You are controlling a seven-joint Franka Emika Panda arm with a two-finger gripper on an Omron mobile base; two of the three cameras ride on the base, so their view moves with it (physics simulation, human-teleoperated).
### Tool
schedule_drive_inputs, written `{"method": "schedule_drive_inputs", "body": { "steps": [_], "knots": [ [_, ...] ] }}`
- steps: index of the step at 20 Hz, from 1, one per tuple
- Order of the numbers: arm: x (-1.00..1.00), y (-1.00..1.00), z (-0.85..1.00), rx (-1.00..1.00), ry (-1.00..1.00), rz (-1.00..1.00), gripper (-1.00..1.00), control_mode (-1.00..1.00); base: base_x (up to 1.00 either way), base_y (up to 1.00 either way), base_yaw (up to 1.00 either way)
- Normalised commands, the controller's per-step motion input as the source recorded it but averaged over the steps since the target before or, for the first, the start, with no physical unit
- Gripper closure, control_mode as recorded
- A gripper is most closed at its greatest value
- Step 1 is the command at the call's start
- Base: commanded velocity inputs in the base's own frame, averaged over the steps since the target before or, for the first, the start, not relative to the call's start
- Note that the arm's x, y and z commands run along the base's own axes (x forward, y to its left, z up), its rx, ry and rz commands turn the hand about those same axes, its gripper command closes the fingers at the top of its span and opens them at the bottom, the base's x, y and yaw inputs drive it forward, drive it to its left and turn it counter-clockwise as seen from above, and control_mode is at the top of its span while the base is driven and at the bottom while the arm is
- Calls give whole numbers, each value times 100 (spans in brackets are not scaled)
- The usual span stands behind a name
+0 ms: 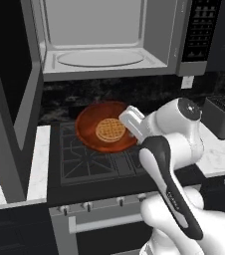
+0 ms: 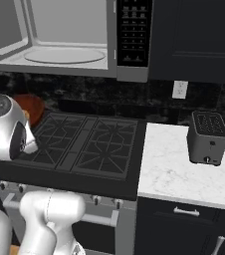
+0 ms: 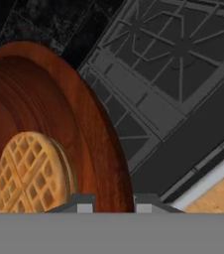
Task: Open the microwave, place the bowl with waffle inside the microwave, then close the microwave door and turn it on.
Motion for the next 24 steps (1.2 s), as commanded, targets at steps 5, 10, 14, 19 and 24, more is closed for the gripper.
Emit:
{"method": "schedule_drive_inputs", "body": {
  "steps": [5, 10, 14, 19, 24],
  "knots": [
    [-44, -45, 81, 17, -1, -24, 100, -100, 0, 0, 0],
    [-41, -32, 87, 16, -4, -19, 100, -100, 0, 0, 0],
    [-22, -25, 86, 12, -8, -16, 100, -100, 0, 0, 0],
    [-1, -11, 75, 10, -4, -18, 100, -100, 0, 0, 0],
    [18, 0, 50, 6, -6, -15, 100, -100, 0, 0, 0]
  ]
}}
